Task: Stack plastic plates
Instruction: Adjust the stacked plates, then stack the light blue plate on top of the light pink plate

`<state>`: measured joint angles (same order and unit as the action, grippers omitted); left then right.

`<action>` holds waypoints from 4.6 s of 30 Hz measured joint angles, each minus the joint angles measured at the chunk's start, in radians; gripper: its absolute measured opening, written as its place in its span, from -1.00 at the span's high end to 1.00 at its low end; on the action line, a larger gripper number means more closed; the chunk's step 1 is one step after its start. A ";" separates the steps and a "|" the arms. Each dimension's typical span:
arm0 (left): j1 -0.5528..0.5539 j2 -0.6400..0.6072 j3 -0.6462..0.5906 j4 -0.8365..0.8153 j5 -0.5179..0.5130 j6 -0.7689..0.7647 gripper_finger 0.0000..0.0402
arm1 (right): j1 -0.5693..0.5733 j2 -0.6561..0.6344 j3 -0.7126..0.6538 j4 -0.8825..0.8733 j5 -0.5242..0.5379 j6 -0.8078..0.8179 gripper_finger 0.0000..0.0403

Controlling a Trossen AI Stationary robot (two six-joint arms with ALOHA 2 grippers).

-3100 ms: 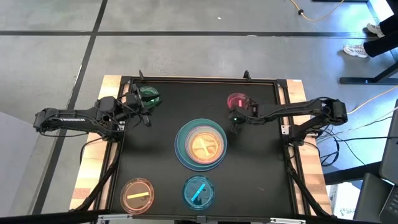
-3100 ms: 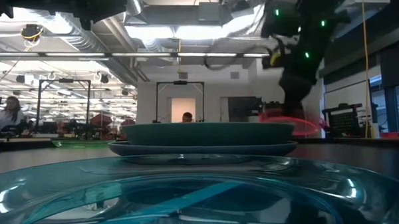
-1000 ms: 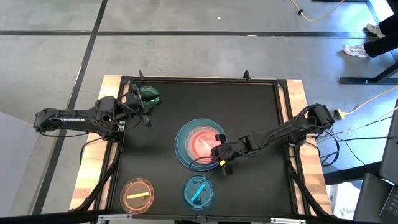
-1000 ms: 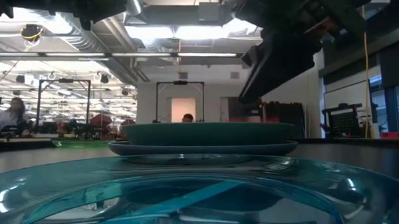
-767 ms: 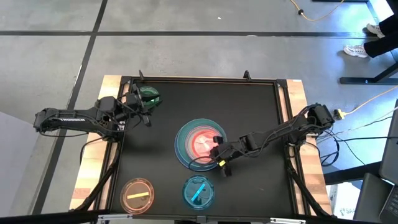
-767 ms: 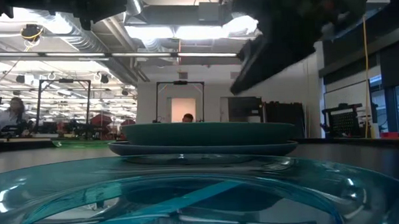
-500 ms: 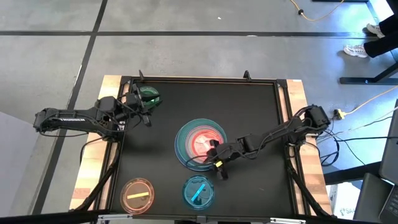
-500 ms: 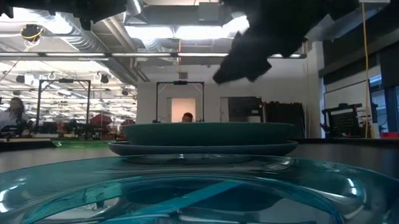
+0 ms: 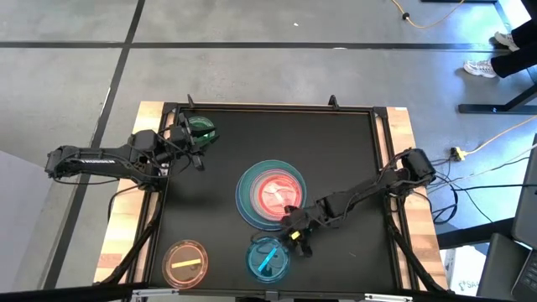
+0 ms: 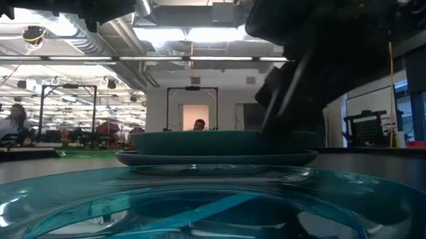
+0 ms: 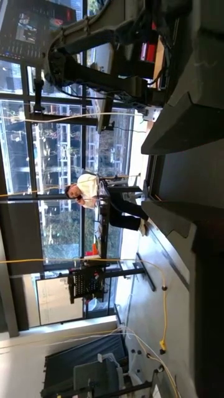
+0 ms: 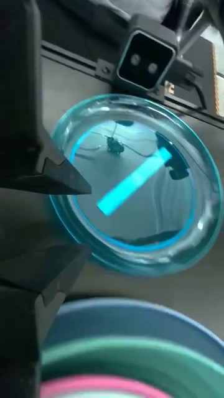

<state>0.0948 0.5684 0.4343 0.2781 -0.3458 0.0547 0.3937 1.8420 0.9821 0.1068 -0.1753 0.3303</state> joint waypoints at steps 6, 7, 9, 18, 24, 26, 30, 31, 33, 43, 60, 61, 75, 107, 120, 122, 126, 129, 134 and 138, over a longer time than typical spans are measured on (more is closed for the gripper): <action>0.000 0.000 0.000 0.000 0.000 0.000 0.38 | 0.005 0.007 0.001 -0.014 0.007 0.114 0.35; 0.000 0.000 0.000 0.000 0.000 0.000 0.38 | 0.005 0.009 0.001 -0.023 0.008 0.141 0.35; 0.000 0.000 0.000 0.001 0.000 -0.003 0.38 | 0.006 0.009 0.001 -0.029 0.017 0.195 0.35; 0.000 0.000 0.000 -0.017 0.085 -0.112 0.38 | 0.047 0.015 0.009 -0.052 0.063 0.291 0.35; 0.000 0.001 0.000 -0.028 0.105 -0.134 0.38 | 0.052 0.018 0.082 -0.182 0.132 0.200 0.35; 0.000 0.001 0.000 -0.043 0.105 -0.135 0.38 | 0.052 0.018 0.127 -0.235 0.147 0.148 0.35; 0.000 0.001 0.000 -0.067 0.105 -0.135 0.38 | 0.069 0.018 0.219 -0.420 0.196 0.082 0.35; 0.000 0.001 0.000 -0.069 0.105 -0.135 0.38 | 0.077 0.018 0.238 -0.474 0.208 0.069 0.35; 0.000 0.001 0.000 -0.069 0.105 -0.135 0.38 | 0.099 0.018 0.259 -0.555 0.212 0.039 0.35; 0.000 0.001 0.000 -0.073 0.105 -0.135 0.38 | 0.142 0.018 0.203 -0.577 0.379 -0.075 0.35; 0.000 0.001 0.000 -0.091 0.105 -0.132 0.38 | 0.008 0.030 0.162 -0.485 0.531 -0.217 0.35; 0.000 0.001 0.000 -0.091 0.105 -0.131 0.38 | 0.001 0.034 0.162 -0.478 0.537 -0.228 0.35; 0.000 0.001 0.000 -0.103 0.105 -0.132 0.38 | 0.057 0.028 0.320 -0.560 0.331 0.041 0.35; 0.000 0.001 0.000 -0.111 0.105 -0.132 0.38 | 0.081 0.173 0.316 -0.390 0.212 0.399 0.35; 0.000 0.001 0.000 -0.111 0.104 -0.132 0.38 | 0.076 0.199 0.316 -0.349 0.150 0.385 0.57; 0.000 0.001 0.000 -0.111 0.104 -0.132 0.38 | 0.075 0.199 0.316 -0.352 0.156 0.370 0.70; 0.000 0.001 0.000 -0.111 0.104 -0.132 0.38 | 0.068 0.199 0.316 -0.343 0.154 0.343 0.96; 0.000 0.001 0.000 -0.111 0.104 -0.132 0.38 | 0.068 0.199 0.316 -0.339 0.159 0.322 0.95; 0.000 0.001 0.000 -0.111 0.104 -0.131 0.38 | 0.069 0.197 0.340 -0.359 0.202 0.265 0.98; 0.000 0.001 0.000 -0.112 0.104 -0.132 0.38 | 0.070 0.165 0.382 -0.463 0.295 0.207 0.98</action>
<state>0.0948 0.5694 0.4347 0.1665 -0.2417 -0.0769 0.4641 2.0067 1.3645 -0.3561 0.1196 0.5371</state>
